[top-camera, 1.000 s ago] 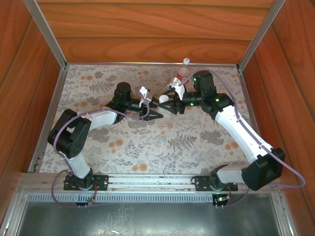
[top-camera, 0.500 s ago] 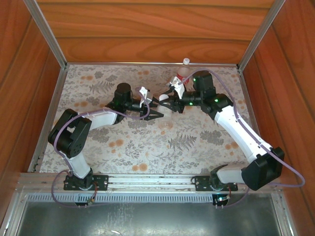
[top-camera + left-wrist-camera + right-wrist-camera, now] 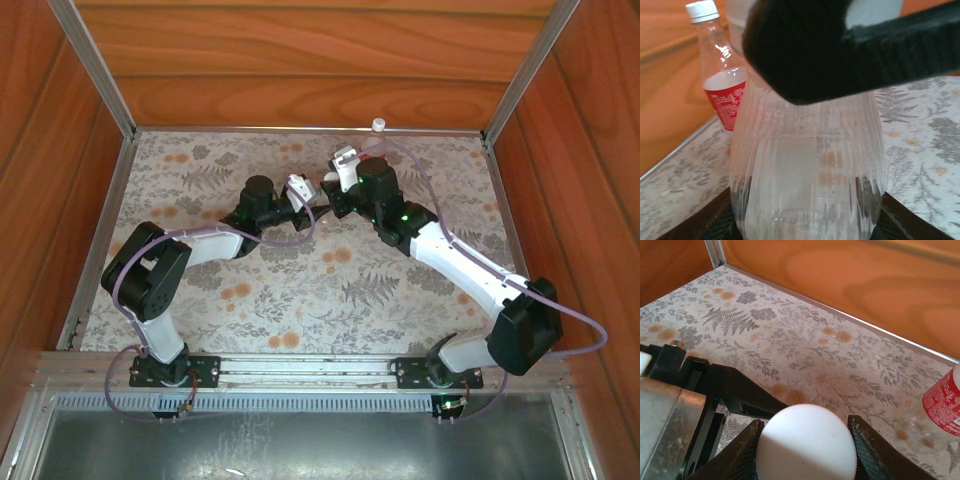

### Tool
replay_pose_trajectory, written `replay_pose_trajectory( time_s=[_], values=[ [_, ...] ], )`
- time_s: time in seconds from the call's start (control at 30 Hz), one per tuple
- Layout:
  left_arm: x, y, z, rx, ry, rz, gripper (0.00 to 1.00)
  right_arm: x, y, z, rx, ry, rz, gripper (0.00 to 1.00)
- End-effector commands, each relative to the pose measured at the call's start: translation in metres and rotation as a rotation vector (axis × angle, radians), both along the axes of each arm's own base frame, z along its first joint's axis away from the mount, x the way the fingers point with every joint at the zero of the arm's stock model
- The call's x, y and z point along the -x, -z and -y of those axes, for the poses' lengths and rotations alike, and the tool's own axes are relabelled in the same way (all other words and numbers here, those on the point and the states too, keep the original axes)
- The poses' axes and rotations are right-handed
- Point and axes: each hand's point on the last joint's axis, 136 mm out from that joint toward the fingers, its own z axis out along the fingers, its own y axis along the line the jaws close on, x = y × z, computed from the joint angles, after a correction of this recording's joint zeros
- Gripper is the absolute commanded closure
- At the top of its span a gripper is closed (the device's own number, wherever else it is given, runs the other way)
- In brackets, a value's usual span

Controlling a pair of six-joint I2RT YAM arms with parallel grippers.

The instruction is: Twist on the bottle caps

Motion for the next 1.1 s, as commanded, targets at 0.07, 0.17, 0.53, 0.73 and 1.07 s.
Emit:
replay_pose_trajectory(
  time_s=[0.07,0.17,0.53,0.73,1.07],
  values=[
    [-0.005,-0.005,-0.02,0.013,-0.034,0.006,0.45,0.014,-0.032,-0.003,-0.088,-0.145,-0.016,0.34],
    [0.018,-0.004,-0.018,0.056,0.127,-0.062,0.45,0.035,-0.042,-0.005,-0.085,-0.324,-0.019,0.27],
    [0.079,-0.025,-0.018,0.146,0.556,-0.177,0.45,0.085,-0.066,0.007,-0.102,-0.667,-0.102,0.23],
    [0.082,-0.03,-0.018,0.151,0.576,-0.174,0.45,0.072,-0.063,-0.002,-0.115,-0.667,-0.107,0.29],
    [0.082,-0.032,-0.017,0.152,0.571,-0.175,0.45,0.062,-0.032,-0.018,0.0,-0.662,-0.183,0.33]
  ],
)
